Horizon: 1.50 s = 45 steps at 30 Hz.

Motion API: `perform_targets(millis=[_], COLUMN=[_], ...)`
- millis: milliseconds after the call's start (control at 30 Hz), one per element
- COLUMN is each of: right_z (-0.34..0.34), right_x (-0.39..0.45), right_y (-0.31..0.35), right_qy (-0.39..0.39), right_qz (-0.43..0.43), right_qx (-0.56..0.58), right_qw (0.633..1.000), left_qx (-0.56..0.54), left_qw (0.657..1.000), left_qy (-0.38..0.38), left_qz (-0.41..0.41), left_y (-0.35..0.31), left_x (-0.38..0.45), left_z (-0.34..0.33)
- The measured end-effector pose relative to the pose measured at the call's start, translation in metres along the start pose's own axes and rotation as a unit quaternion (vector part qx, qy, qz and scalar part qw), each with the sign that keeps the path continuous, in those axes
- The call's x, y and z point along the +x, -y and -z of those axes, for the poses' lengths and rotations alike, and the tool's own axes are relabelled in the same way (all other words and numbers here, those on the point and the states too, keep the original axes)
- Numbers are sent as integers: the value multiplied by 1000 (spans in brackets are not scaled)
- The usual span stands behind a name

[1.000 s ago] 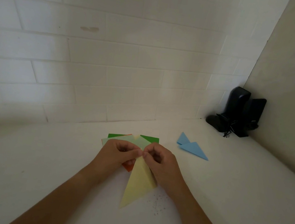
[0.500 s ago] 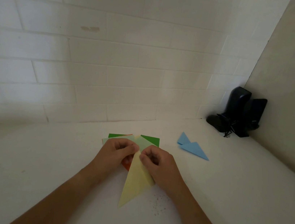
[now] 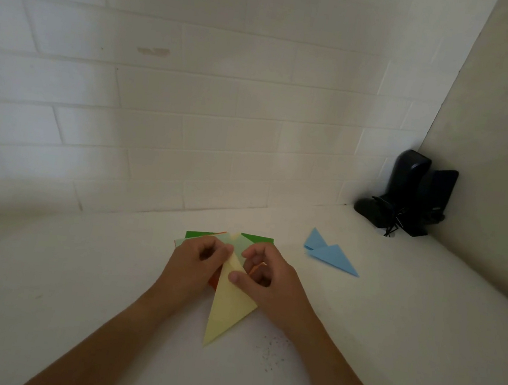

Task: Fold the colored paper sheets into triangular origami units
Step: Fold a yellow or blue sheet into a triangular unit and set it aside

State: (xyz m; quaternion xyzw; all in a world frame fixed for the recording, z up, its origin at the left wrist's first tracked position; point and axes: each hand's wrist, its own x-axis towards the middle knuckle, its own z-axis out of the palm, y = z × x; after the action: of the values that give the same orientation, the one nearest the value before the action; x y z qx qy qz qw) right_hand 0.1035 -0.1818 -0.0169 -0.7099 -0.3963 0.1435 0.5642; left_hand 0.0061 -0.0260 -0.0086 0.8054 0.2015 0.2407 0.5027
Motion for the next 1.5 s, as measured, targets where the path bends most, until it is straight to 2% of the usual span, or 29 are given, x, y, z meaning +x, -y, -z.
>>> perform_targets(millis=[100,233,433,633,800,933,1333,1500], right_z=[0,-1,0,0,0,1,1,1], right_x=[1,2,2,1,0,0,-1,-1], right_y=[-2,-4,-4,-3,-3,-1,0,0], right_qy=[-6,-66,-93,-86,-80,-68,-44,-43], right_qz=[9,-2,1,13,16,7,15,18], right_qx=[-30,-36,-54,-51,-54,-57,-51,-46], right_qw=[999,997,994,995,995,996,998,998], left_qx=[-24,-96,-111,-45,24,18,-113,-123], left_qw=[1000,993,990,994,996,997,993,990], left_qy=[10,66,88,77,50,45,43,48], left_qz=[6,24,-3,-67,-75,-58,14,45], left_y=[0,-3,3,1,1,-3,-8,-7], left_x=[0,-3,-1,-3,-4,-4,-3,-1], left_z=[1,0,3,2,-1,-3,4,5])
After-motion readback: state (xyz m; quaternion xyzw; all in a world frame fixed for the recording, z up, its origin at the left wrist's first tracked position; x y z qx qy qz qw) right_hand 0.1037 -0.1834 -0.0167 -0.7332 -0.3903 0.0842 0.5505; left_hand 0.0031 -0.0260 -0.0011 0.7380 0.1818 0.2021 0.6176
